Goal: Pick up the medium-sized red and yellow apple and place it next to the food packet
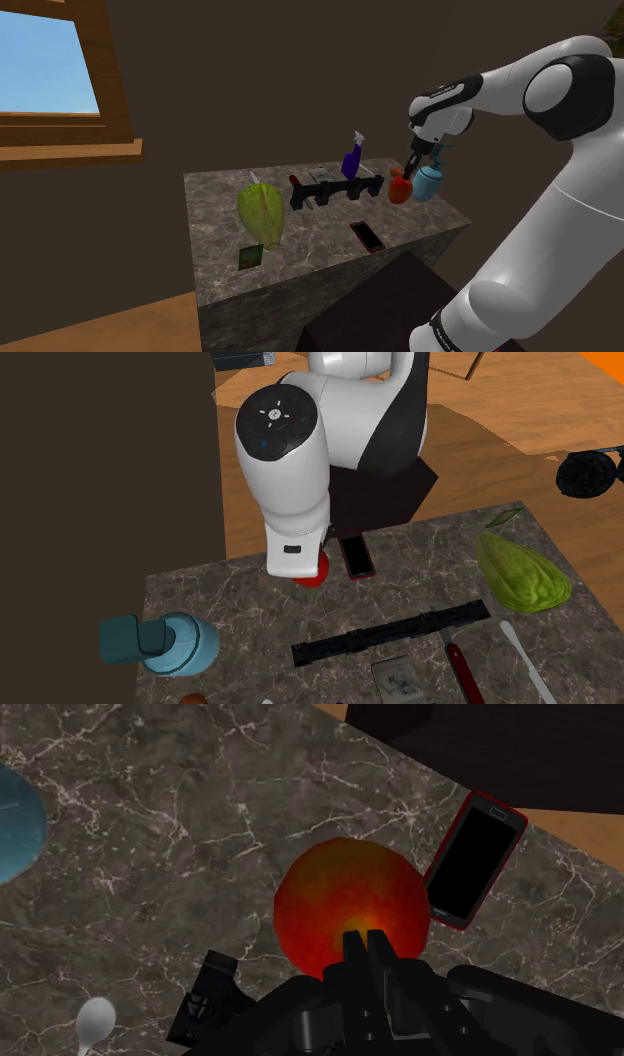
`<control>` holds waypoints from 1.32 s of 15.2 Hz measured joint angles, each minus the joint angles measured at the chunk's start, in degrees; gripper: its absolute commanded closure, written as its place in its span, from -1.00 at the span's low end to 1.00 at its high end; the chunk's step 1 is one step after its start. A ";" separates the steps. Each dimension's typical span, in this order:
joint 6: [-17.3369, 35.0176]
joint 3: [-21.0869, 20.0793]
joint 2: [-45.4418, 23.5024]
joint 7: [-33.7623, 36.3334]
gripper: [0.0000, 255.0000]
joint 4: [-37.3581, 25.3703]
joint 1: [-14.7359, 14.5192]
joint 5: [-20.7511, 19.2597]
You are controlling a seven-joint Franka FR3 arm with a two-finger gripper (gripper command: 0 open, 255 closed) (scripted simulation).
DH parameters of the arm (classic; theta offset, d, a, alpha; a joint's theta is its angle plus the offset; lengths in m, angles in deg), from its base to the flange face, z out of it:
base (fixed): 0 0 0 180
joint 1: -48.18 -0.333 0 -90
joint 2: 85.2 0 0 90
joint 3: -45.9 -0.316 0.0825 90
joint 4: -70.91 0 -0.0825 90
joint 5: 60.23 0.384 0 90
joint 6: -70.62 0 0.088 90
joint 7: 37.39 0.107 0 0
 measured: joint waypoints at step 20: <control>-11.39 -2.99 9.13 8.88 1.00 -4.34 -2.46 -5.84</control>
